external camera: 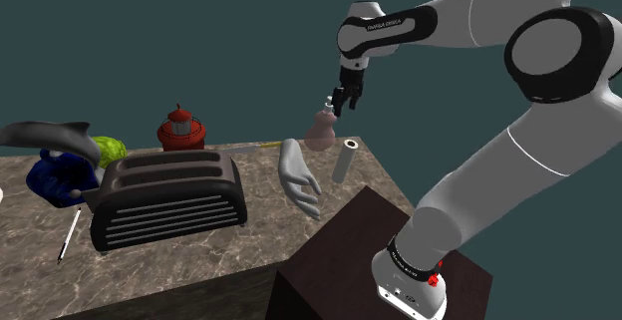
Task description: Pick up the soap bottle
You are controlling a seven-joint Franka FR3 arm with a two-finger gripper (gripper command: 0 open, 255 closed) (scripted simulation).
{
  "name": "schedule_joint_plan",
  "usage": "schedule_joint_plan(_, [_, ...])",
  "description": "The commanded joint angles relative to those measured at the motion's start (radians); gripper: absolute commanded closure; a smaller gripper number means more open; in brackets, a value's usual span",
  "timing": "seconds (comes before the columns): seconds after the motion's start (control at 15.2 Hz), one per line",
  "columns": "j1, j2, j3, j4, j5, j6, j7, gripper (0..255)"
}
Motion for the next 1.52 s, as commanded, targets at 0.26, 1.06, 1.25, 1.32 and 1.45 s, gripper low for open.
schedule_joint_plan(0.26, [-0.027,0.204,-0.052,0.155,0.05,0.086,-0.121,0])
schedule_joint_plan(1.06, [-0.152,0.65,-0.062,0.638,0.218,0.103,-0.334,0])
schedule_joint_plan(1.25, [-0.167,0.696,-0.055,0.673,0.232,0.117,-0.347,0])
schedule_joint_plan(1.32, [-0.167,0.7,-0.054,0.667,0.234,0.128,-0.347,0])
schedule_joint_plan(1.45, [-0.168,0.711,-0.052,0.655,0.237,0.15,-0.349,0])
